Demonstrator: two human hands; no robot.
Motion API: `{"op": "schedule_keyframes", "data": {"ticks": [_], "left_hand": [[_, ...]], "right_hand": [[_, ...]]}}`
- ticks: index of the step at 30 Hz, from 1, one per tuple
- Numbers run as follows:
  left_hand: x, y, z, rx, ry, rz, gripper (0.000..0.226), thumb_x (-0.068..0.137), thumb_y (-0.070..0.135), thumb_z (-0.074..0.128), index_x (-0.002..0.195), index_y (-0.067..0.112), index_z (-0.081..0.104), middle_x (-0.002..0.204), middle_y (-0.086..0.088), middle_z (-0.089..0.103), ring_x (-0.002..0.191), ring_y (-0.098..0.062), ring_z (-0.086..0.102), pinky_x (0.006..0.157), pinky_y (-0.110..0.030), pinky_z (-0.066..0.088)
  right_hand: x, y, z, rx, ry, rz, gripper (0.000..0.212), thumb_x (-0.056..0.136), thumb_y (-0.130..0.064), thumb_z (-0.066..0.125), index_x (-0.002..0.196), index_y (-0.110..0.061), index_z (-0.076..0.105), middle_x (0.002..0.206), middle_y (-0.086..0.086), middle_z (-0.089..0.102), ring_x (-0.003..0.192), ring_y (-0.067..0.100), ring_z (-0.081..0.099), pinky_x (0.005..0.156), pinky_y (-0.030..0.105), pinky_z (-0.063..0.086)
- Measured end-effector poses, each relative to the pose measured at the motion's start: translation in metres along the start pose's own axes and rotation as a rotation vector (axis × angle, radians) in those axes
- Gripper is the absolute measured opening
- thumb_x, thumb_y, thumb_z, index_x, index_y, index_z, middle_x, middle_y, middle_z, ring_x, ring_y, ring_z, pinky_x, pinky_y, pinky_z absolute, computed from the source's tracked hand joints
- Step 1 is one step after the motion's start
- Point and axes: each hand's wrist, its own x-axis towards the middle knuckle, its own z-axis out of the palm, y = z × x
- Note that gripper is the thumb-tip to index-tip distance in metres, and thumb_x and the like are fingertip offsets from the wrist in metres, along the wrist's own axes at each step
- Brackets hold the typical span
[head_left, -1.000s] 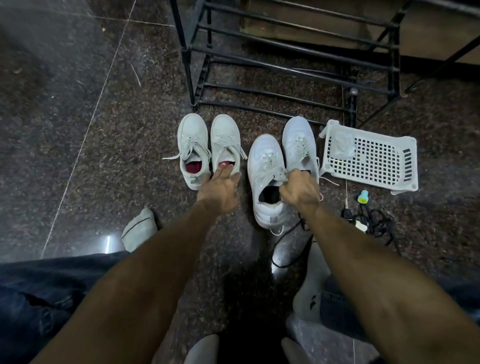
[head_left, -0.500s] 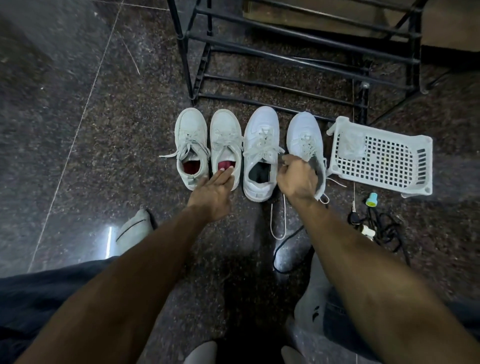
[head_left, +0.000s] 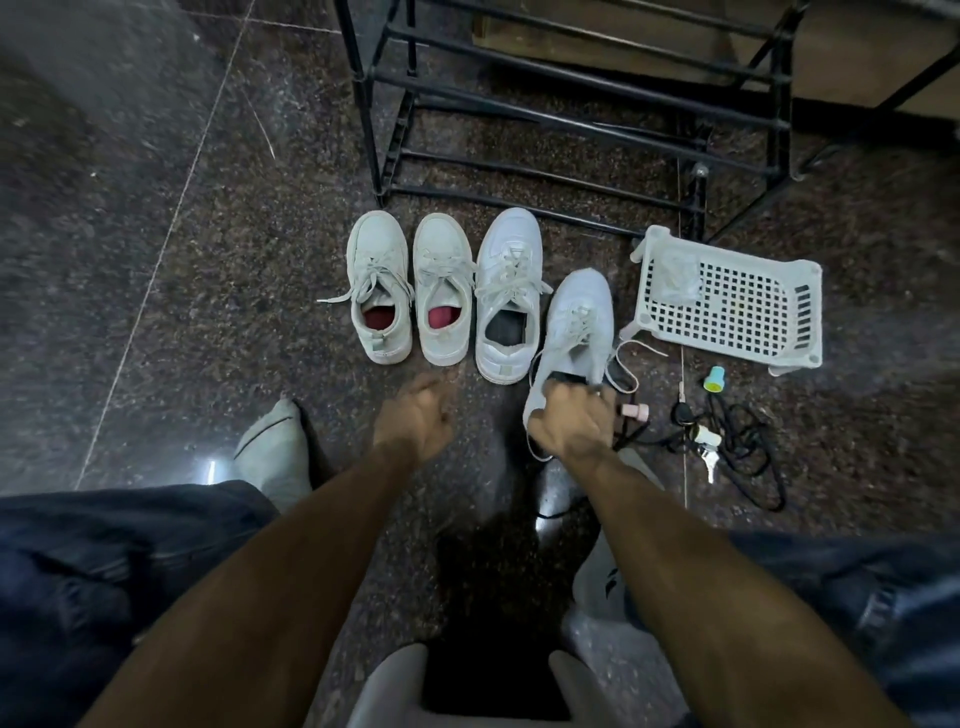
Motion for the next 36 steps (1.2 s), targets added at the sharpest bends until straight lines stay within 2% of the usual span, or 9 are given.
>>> {"op": "schedule_keyframes", "data": {"ticks": [4, 10, 14, 17, 22, 26, 29, 32, 36], "left_hand": [[-0.018, -0.002, 0.016, -0.112, -0.117, -0.137, 0.028, 0.091, 0.027, 0.057, 0.114, 0.013, 0.065, 0.111, -0.012, 0.067, 0.105, -0.032, 0.063, 0.088, -0.035, 0.049], [-0.03, 0.01, 0.03, -0.398, -0.257, -0.19, 0.029, 0.079, 0.028, 0.066, 0.105, 0.014, 0.069, 0.105, -0.008, 0.07, 0.103, -0.024, 0.064, 0.092, -0.033, 0.049], [-0.046, 0.006, 0.041, -0.429, -0.425, -0.188, 0.052, 0.081, 0.015, 0.073, 0.13, 0.006, 0.058, 0.117, -0.019, 0.066, 0.109, -0.03, 0.062, 0.09, -0.025, 0.045], [-0.056, 0.001, 0.045, -0.35, -0.406, -0.157, 0.046, 0.084, 0.019, 0.072, 0.128, 0.014, 0.061, 0.121, -0.009, 0.064, 0.111, -0.025, 0.061, 0.096, -0.028, 0.045], [-0.06, 0.0, 0.036, -0.258, -0.443, -0.072, 0.018, 0.074, 0.024, 0.066, 0.091, 0.019, 0.071, 0.102, -0.004, 0.072, 0.095, -0.02, 0.067, 0.086, -0.036, 0.053], [-0.064, 0.004, 0.041, 0.02, -0.451, -0.009, 0.024, 0.08, 0.043, 0.064, 0.095, 0.025, 0.062, 0.108, -0.002, 0.068, 0.102, -0.023, 0.064, 0.083, -0.033, 0.051], [-0.068, 0.003, 0.05, 0.075, -0.415, -0.006, 0.034, 0.079, 0.055, 0.063, 0.1, 0.028, 0.057, 0.111, 0.0, 0.065, 0.104, -0.024, 0.063, 0.085, -0.035, 0.05], [-0.065, 0.007, 0.052, 0.127, -0.4, 0.073, 0.026, 0.084, 0.045, 0.061, 0.102, 0.025, 0.059, 0.115, -0.003, 0.058, 0.107, -0.026, 0.06, 0.086, -0.035, 0.05], [-0.058, 0.012, 0.047, 0.104, -0.411, 0.185, 0.008, 0.084, 0.027, 0.06, 0.089, 0.022, 0.064, 0.11, -0.003, 0.055, 0.104, -0.022, 0.058, 0.088, -0.038, 0.05]], "right_hand": [[-0.045, -0.02, 0.008, 0.013, 0.009, -0.241, 0.027, 0.079, -0.036, 0.052, 0.098, -0.018, 0.062, 0.101, 0.008, 0.07, 0.095, 0.026, 0.064, 0.093, 0.037, 0.034], [-0.096, -0.043, 0.043, 0.019, -0.311, -0.562, 0.027, 0.085, -0.032, 0.058, 0.102, -0.012, 0.066, 0.107, 0.017, 0.066, 0.099, 0.037, 0.062, 0.082, 0.038, 0.047], [-0.112, -0.058, 0.048, 0.002, -0.408, -0.676, 0.024, 0.087, -0.025, 0.061, 0.104, -0.011, 0.071, 0.106, 0.018, 0.068, 0.098, 0.038, 0.063, 0.083, 0.039, 0.048], [-0.11, -0.057, 0.044, 0.044, -0.426, -0.58, 0.027, 0.086, -0.029, 0.06, 0.105, -0.012, 0.071, 0.11, 0.016, 0.067, 0.101, 0.036, 0.063, 0.085, 0.037, 0.049], [-0.103, -0.043, 0.035, 0.043, -0.349, -0.373, 0.038, 0.084, -0.037, 0.057, 0.106, -0.009, 0.067, 0.112, 0.017, 0.066, 0.105, 0.035, 0.062, 0.085, 0.035, 0.049], [-0.103, -0.039, 0.038, 0.017, -0.265, -0.281, 0.039, 0.087, -0.04, 0.053, 0.111, -0.011, 0.065, 0.115, 0.016, 0.065, 0.107, 0.035, 0.061, 0.087, 0.036, 0.047], [-0.1, -0.031, 0.034, 0.032, -0.201, -0.178, 0.038, 0.088, -0.038, 0.052, 0.113, -0.012, 0.062, 0.117, 0.016, 0.063, 0.109, 0.035, 0.06, 0.088, 0.036, 0.046], [-0.094, -0.016, 0.034, 0.131, -0.174, -0.053, 0.039, 0.084, -0.039, 0.057, 0.116, -0.017, 0.055, 0.12, 0.011, 0.061, 0.111, 0.031, 0.059, 0.088, 0.037, 0.046], [-0.092, -0.003, 0.04, 0.237, -0.344, -0.027, 0.043, 0.081, -0.038, 0.063, 0.118, -0.021, 0.051, 0.119, 0.008, 0.062, 0.11, 0.031, 0.06, 0.085, 0.034, 0.047]]}}
